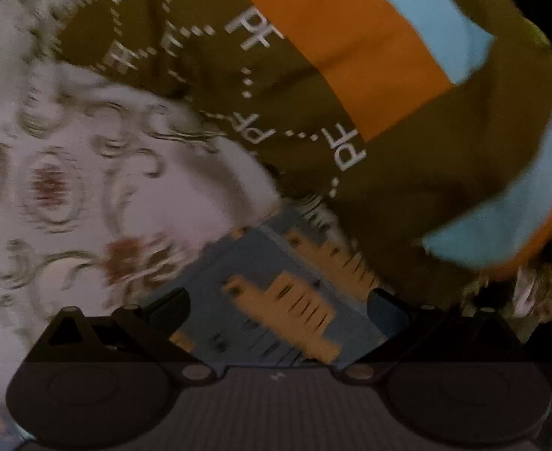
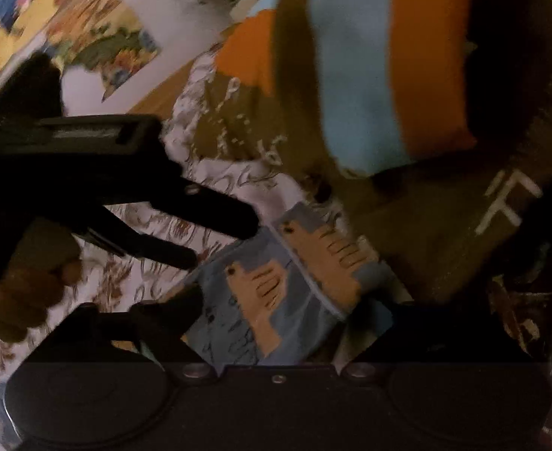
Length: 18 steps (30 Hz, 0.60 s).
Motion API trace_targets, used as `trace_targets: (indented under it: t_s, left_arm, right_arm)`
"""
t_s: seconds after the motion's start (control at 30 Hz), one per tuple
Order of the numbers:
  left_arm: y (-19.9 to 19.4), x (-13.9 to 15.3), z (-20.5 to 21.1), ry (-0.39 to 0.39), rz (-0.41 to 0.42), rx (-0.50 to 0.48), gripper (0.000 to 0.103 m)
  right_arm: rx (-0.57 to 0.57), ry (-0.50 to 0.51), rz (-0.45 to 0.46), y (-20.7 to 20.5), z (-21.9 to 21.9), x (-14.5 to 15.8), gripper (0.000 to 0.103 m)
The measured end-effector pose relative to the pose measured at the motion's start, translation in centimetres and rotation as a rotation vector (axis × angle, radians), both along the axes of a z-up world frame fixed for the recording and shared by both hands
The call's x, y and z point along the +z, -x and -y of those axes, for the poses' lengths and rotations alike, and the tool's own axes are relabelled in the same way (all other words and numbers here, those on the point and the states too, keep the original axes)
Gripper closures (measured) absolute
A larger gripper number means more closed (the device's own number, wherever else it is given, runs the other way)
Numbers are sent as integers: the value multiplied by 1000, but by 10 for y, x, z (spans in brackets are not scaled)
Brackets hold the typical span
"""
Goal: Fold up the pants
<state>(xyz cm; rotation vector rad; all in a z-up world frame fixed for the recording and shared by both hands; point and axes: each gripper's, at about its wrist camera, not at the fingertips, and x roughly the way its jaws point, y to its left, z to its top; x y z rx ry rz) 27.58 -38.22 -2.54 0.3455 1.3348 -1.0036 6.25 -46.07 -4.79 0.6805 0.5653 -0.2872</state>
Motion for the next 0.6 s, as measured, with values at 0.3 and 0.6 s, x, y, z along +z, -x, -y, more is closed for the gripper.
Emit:
trace_targets:
  t_s: [0.3, 0.6]
  left_arm:
    - [-24, -46, -10, 74, -202, 157, 1]
    - [-30, -23, -49, 143, -257, 252, 1]
  right_arm:
    - [122, 341, -23, -11, -41, 12, 89]
    - [306, 802, -87, -19, -105, 4, 86]
